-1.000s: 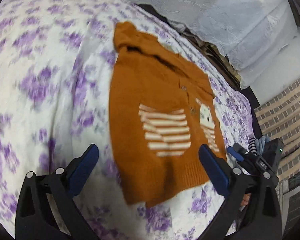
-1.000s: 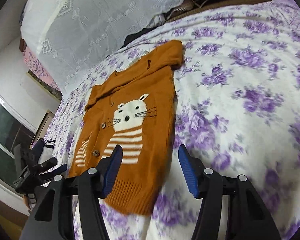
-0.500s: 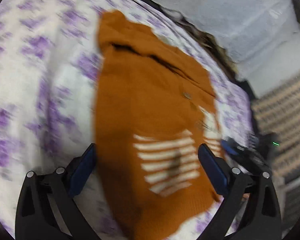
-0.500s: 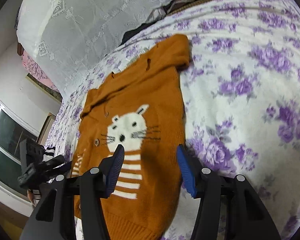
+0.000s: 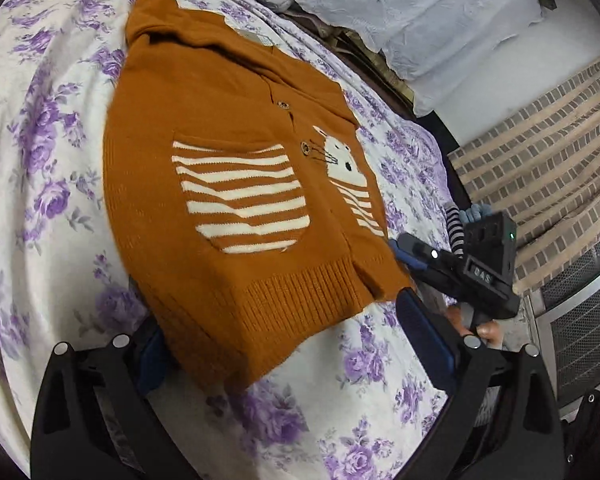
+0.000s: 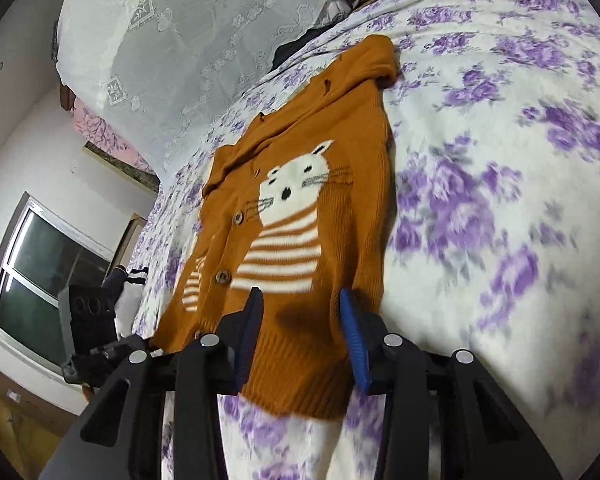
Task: Fold small clothes
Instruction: 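Move both tools toward the cardigan hem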
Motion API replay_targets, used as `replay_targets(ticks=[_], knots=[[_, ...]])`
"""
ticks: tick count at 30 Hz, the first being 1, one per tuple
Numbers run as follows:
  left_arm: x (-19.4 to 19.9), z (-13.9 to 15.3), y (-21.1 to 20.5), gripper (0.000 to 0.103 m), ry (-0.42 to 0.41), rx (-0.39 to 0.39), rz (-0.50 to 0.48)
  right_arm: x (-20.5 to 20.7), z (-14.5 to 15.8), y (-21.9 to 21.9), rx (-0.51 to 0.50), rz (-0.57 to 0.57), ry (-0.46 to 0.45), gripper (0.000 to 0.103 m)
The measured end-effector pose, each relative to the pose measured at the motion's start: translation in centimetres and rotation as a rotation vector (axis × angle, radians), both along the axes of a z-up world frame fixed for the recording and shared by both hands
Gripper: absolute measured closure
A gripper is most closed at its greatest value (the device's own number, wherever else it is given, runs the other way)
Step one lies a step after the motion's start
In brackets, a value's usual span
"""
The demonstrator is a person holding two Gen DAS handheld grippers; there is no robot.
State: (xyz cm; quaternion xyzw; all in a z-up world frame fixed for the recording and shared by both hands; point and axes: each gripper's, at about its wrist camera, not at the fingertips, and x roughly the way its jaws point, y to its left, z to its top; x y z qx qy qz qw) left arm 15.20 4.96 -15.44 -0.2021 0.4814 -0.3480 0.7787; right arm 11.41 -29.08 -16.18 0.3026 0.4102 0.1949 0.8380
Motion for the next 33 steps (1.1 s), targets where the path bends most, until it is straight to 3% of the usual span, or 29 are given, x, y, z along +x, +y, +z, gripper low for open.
replay_targets(ticks=[4, 7, 9, 11, 13, 16, 19, 22, 24, 26, 27, 28, 33], knots=[[0.7, -0.4, 0.3, 0.01, 0.034, -0.015, 0.036, -2.0, 1.0, -2.2, 0.043, -0.099, -0.038, 0.062], [1.3, -0.6, 0.2, 0.01, 0.048, -0.007, 0.059, -1.2, 0.1, -2.5, 0.017, -0.117, 0.025, 0.062], [1.4, -0.5, 0.2, 0.011, 0.043, -0.001, 0.066, 0.1, -0.6, -1.4, -0.018, -0.069, 0.064, 0.062], [1.3, -0.4, 0.1, 0.022, 0.028, 0.017, 0.081, 1.2, -0.5, -0.2, -0.03, -0.036, 0.067, 0.059], [1.4, -0.6, 0.2, 0.049, 0.033, 0.017, 0.09, 2.3, -0.5, 0.3, -0.007, -0.035, 0.069, 0.059], [1.8, -1.2, 1.0, 0.07, 0.06, -0.004, 0.111, 2.6, -0.2, 0.6, 0.009, -0.034, 0.037, 0.063], [1.9, -1.5, 1.2, 0.071, 0.076, -0.006, 0.114, 1.5, -0.1, 1.3, -0.01, 0.021, 0.02, 0.064], [1.8, -1.6, 1.1, 0.069, 0.076, 0.02, 0.122, 0.8, -0.4, 1.0, 0.008, 0.025, 0.026, 0.075], [1.7, -1.6, 1.2, 0.07, 0.075, 0.018, 0.123, 0.5, -0.4, 0.9, 0.011, 0.017, 0.023, 0.095], [1.5, -1.5, 1.3, 0.079, 0.065, 0.026, 0.13, -0.1, 0.0, 1.0, 0.003, 0.018, -0.001, 0.096], [1.5, -1.4, 1.3, 0.09, 0.061, 0.031, 0.133, -0.4, 0.3, 1.1, -0.001, 0.023, -0.018, 0.097], [1.4, -1.5, 1.4, 0.094, 0.065, 0.025, 0.132, -0.7, 0.5, 1.0, -0.002, 0.029, -0.031, 0.097], [0.9, -0.7, 1.8, 0.096, 0.033, 0.025, 0.14, -1.1, 1.3, 0.4, 0.036, 0.02, -0.055, 0.097]])
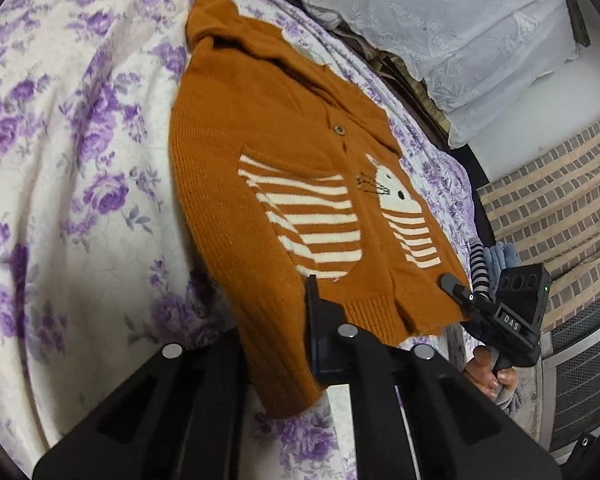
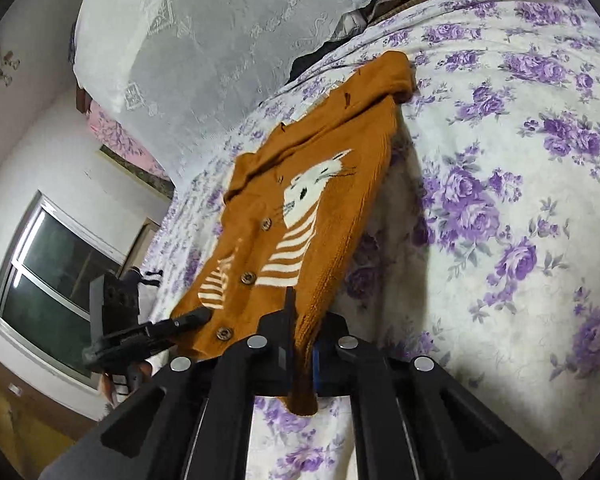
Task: Fold small clothes
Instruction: 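Move both tools toward the cardigan hem, then grasp the hem with both tools and lift it toward the collar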
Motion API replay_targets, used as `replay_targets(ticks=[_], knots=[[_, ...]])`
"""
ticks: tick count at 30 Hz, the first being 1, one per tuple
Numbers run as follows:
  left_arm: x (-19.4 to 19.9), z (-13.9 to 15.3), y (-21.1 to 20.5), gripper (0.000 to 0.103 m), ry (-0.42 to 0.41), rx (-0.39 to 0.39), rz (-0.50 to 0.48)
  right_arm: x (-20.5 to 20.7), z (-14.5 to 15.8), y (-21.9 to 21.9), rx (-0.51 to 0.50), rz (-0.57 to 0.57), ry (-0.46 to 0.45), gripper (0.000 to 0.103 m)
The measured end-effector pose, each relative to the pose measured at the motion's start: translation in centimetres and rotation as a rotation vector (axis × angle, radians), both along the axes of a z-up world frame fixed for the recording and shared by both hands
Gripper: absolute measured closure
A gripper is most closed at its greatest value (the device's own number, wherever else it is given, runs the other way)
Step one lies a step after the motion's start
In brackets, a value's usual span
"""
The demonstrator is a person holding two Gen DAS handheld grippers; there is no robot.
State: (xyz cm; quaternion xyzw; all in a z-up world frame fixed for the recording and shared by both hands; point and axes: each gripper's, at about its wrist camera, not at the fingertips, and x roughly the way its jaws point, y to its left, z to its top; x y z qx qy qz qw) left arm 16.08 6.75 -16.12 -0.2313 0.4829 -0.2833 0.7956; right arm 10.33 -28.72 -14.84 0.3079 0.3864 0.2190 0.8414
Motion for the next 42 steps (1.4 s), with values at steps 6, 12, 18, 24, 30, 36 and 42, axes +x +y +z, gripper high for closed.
replay_targets(ticks=[6, 12, 18, 24, 30, 36, 42], knots=[[-0.4, 1.0, -0.2, 0.096, -0.032, 0.024, 0.0, 0.2, 0.0, 0.0, -0.002, 0.006, 0.021, 0.097], [-0.9, 2.5, -0.1, 0.096, -0.081, 0.034, -0.005, 0.0, 1.2, -0.1, 0.012, 0.016, -0.008, 0.097], [0.2, 4.0, -0.4, 0.096, -0.106, 0.06, -0.018, 1.2, 2.5, -0.1, 0.0, 0.034, -0.01, 0.097], [1.4, 5.8, -1.2, 0.096, -0.148, 0.084, -0.032, 2.7, 4.4, 0.2, -0.026, 0.046, -0.041, 0.097], [3.2, 6.5, -1.6, 0.096, -0.155, 0.102, -0.026, 4.5, 5.0, 0.2, -0.022, 0.043, -0.042, 0.097], [5.3, 7.3, -1.8, 0.096, -0.158, 0.113, -0.019, 6.9, 5.1, -0.1, -0.013, 0.031, -0.03, 0.097], [7.4, 8.1, -2.4, 0.096, -0.167, 0.134, -0.019, 9.7, 5.2, -0.4, 0.006, 0.021, -0.015, 0.097]])
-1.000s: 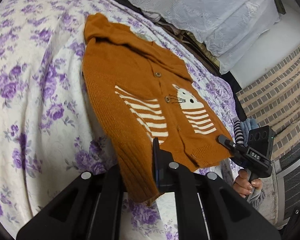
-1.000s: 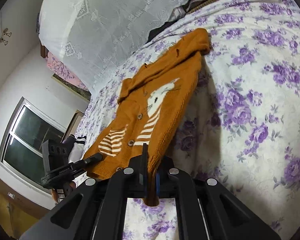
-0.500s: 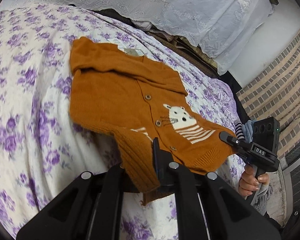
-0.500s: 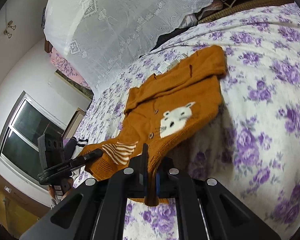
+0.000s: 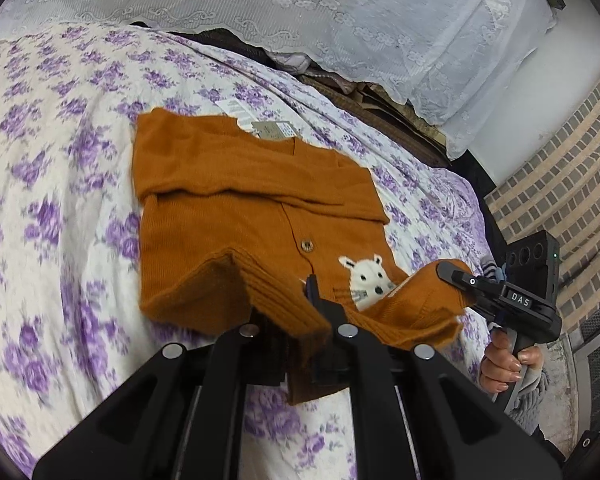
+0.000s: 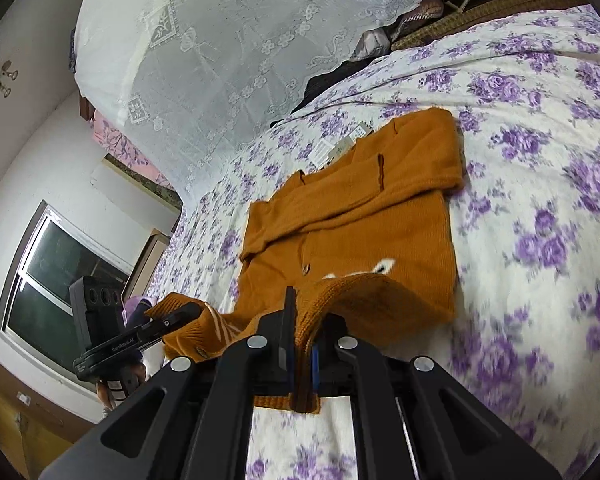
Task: Fold small clothes
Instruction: 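Grasp the hem with both tools and lift it toward the collar, then lay the hem over the collar and open both tools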
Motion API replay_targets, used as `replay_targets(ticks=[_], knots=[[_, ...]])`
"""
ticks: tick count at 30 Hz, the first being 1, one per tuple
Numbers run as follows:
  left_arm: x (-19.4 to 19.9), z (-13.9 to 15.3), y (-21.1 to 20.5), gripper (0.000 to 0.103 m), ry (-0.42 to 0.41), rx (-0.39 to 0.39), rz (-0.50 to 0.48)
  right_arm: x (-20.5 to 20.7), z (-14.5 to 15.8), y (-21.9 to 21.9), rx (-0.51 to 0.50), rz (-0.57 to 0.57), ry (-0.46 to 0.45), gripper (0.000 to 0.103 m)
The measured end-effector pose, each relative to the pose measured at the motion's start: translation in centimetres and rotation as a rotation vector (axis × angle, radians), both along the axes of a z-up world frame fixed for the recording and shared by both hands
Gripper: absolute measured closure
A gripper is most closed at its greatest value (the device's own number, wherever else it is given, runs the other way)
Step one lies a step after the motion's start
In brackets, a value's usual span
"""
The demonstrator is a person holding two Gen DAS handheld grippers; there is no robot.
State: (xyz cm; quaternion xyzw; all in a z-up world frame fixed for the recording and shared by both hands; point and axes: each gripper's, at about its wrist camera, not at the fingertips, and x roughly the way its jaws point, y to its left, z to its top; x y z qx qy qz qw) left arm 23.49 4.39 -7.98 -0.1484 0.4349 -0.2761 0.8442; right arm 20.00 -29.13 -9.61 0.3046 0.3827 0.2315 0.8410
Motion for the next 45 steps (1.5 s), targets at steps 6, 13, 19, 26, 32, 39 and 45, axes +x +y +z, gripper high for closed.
replay_targets(ticks=[6, 13, 19, 26, 32, 39, 45], knots=[[2.8, 0.6, -0.2, 0.096, -0.007, 0.003, 0.01, 2.9, 0.0, -0.3, 0.016, -0.009, 0.014, 0.097], [6.5, 0.5, -0.4, 0.096, -0.002, 0.009, 0.024, 6.8, 0.3, -0.2, 0.017, -0.011, 0.015, 0.097], [10.4, 0.3, -0.4, 0.096, 0.012, 0.02, 0.054, 10.8, 0.0, -0.4, 0.032, -0.027, 0.021, 0.097], [15.1, -0.8, -0.2, 0.096, 0.043, 0.018, 0.084, 15.9, -1.6, -1.8, 0.068, -0.08, 0.059, 0.097], [18.5, -4.1, 0.5, 0.083, 0.131, -0.011, 0.145, 19.4, -5.4, -2.7, 0.148, -0.116, 0.158, 0.061], [17.6, -3.1, 2.8, 0.051, 0.082, -0.044, 0.235, 17.6, -3.6, -5.9, 0.249, -0.168, 0.049, 0.058], [15.3, 0.4, 0.9, 0.042, -0.042, -0.045, 0.163, 16.7, -0.8, -1.2, 0.065, -0.075, -0.056, 0.072]])
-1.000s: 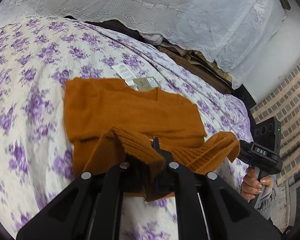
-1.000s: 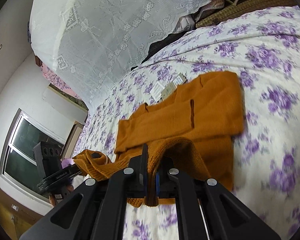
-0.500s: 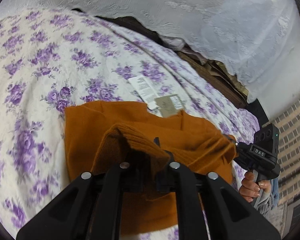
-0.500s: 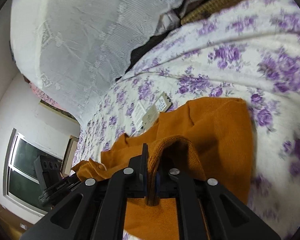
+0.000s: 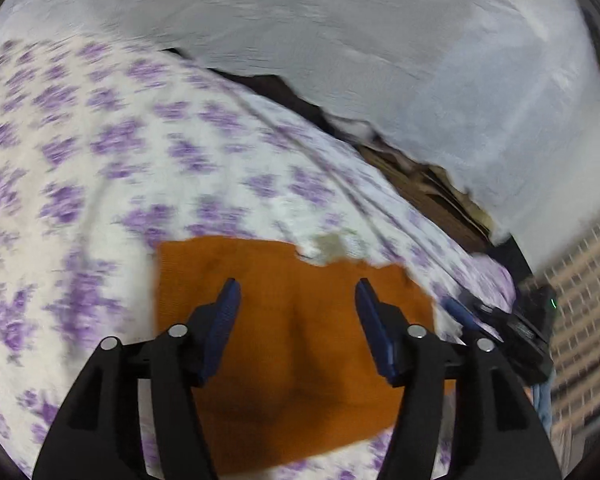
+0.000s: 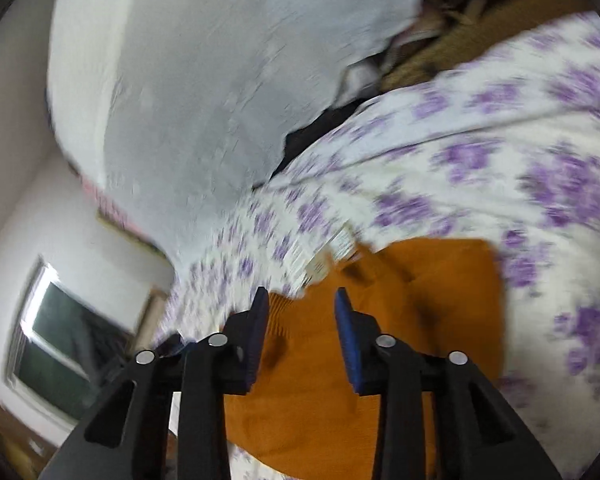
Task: Fold small clothes
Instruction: 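Lay the hem over the collar and open both tools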
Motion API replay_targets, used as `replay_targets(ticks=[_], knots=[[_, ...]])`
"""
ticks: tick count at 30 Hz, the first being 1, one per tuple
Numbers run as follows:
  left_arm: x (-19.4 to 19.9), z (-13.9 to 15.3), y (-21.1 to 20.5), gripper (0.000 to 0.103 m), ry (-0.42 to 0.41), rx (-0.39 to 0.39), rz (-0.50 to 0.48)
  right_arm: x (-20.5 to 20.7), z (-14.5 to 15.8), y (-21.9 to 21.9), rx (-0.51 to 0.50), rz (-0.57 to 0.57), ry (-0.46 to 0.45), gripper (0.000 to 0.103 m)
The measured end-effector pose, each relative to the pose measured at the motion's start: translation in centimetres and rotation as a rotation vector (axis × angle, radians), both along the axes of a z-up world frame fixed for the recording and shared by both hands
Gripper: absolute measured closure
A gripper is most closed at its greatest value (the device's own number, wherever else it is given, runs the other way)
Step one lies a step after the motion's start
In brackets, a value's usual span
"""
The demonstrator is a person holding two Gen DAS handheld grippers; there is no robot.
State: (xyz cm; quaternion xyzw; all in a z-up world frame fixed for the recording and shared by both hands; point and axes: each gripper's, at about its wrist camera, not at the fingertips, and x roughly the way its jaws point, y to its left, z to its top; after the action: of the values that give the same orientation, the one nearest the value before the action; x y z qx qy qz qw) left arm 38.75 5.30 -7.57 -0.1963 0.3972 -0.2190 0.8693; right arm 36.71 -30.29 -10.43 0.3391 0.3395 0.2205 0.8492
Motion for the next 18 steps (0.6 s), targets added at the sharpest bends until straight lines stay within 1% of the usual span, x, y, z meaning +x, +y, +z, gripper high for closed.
replay_targets(ticks=[1, 2, 4, 5, 6, 7, 8, 9, 10, 11, 12, 13, 14, 15, 16, 17, 18], knots=[[-0.1, 0.0, -1.1, 0.04, -0.012, 0.016, -0.028, 0.3, 0.1, 1.1, -0.024, 0.029, -0.005, 0.073], [0.1, -0.3, -2.8, 0.038, -0.015, 0.052, -0.056, 0.7, -0.1, 2.4, -0.048, 0.055, -0.001, 0.073], [1.0, -1.6, -4.9, 0.036, 0.028, 0.099, -0.077, 1.7, -0.9, 4.5, -0.083, 0.101, 0.033, 0.074], [2.0, -2.9, -5.8, 0.036, 0.073, 0.12, -0.078, 2.5, -1.7, 5.4, -0.092, 0.107, 0.063, 0.074], [2.8, -3.9, -6.2, 0.036, 0.108, 0.134, -0.063, 3.3, -2.7, 6.0, -0.106, 0.11, 0.1, 0.075], [3.6, -5.0, -6.3, 0.039, 0.143, 0.157, -0.037, 3.7, -3.3, 6.1, -0.137, 0.096, 0.121, 0.077], [4.3, -6.1, -6.0, 0.044, 0.164, 0.185, -0.003, 3.9, -3.7, 5.9, -0.187, 0.065, 0.123, 0.091], [4.5, -6.4, -5.6, 0.054, 0.155, 0.196, 0.013, 4.1, -4.0, 5.5, -0.25, 0.024, 0.121, 0.103], [4.5, -6.3, -5.1, 0.064, 0.143, 0.207, 0.026, 4.1, -4.2, 4.5, -0.312, -0.03, 0.114, 0.103], [4.5, -6.1, -4.3, 0.071, 0.148, 0.217, 0.059, 4.1, -4.3, 3.5, -0.316, -0.064, 0.113, 0.103], [4.5, -6.1, -3.8, 0.083, 0.153, 0.211, 0.081, 4.2, -4.3, 2.5, -0.315, -0.102, 0.122, 0.103], [4.6, -6.1, -3.2, 0.09, 0.16, 0.195, 0.102, 4.0, -4.3, 1.6, -0.304, -0.13, 0.126, 0.103], [4.8, -6.3, -2.5, 0.094, 0.174, 0.18, 0.122, 3.7, -4.2, 0.8, -0.284, -0.149, 0.123, 0.103], [4.7, -6.4, -2.0, 0.098, 0.179, 0.177, 0.131, 3.6, -4.2, 0.6, -0.287, -0.161, 0.121, 0.103], [4.5, -6.4, -2.0, 0.098, 0.176, 0.182, 0.133, 3.2, -4.0, 0.5, -0.299, -0.173, 0.112, 0.103], [3.9, -6.0, -2.3, 0.098, 0.161, 0.209, 0.141, 2.3, -3.3, 0.9, -0.321, -0.18, 0.08, 0.103], [3.3, -5.5, -2.7, 0.097, 0.139, 0.237, 0.148, 1.7, -2.8, 1.1, -0.336, -0.177, 0.054, 0.097]])
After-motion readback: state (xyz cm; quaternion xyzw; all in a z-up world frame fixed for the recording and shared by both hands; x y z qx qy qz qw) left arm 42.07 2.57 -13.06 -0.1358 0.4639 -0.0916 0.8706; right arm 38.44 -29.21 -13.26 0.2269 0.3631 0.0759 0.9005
